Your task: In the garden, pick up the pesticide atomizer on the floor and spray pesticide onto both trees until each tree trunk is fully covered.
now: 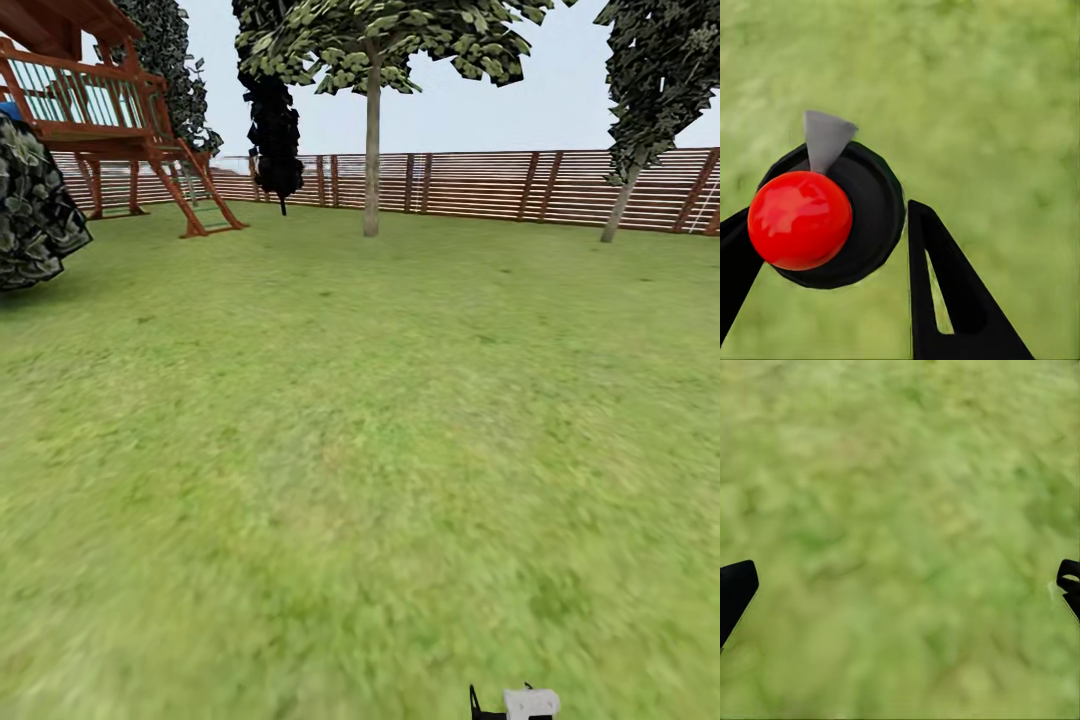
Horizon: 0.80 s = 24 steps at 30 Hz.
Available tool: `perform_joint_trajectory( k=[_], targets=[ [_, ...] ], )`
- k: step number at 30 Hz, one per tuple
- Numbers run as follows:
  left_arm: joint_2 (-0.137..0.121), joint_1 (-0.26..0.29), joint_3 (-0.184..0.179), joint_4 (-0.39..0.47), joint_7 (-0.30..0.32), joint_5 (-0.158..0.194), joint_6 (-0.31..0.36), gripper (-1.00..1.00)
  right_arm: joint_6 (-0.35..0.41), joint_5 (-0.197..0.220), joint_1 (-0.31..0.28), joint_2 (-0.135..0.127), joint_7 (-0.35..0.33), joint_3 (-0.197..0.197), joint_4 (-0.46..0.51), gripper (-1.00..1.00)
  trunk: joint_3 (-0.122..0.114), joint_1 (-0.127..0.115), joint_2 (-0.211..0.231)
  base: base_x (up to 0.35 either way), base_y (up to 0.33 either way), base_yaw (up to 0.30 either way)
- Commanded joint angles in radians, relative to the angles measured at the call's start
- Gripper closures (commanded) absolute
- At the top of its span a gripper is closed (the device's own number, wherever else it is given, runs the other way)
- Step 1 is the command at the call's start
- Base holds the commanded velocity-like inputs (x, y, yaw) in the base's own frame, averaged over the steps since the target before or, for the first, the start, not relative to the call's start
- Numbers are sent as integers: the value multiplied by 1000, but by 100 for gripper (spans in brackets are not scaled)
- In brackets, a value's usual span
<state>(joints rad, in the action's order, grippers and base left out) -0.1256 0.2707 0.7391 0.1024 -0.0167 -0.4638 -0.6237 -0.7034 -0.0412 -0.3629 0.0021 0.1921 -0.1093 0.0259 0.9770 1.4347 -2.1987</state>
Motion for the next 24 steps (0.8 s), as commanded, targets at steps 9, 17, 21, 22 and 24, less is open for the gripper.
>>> perform_joint_trajectory(
  k=[9, 17, 21, 22, 24],
  targets=[
    [0, 1, 8, -1, -2, -10, -4, 100, -1, -5, -1, 0, 10, -7, -1, -100, 1, 0, 0, 339, 0, 0],
    [0, 1, 8, -1, -2, -10, -4, 100, -1, -4, -1, 1, 10, -7, -1, -100, 1, 0, 0, 339, 0, 0],
    [0, 1, 8, -1, -2, -10, -4, 100, -1, -4, -1, 1, 10, -7, -1, -100, 1, 0, 0, 339, 0, 0],
    [0, 1, 8, -1, -2, -10, -4, 100, -1, -5, -1, 1, 10, -7, -1, -100, 1, 0, 0, 339, 0, 0],
    [0, 1, 8, -1, -2, -10, -4, 100, -1, -4, -1, 1, 10, -7, -1, -100, 1, 0, 0, 339, 0, 0]
  ],
)
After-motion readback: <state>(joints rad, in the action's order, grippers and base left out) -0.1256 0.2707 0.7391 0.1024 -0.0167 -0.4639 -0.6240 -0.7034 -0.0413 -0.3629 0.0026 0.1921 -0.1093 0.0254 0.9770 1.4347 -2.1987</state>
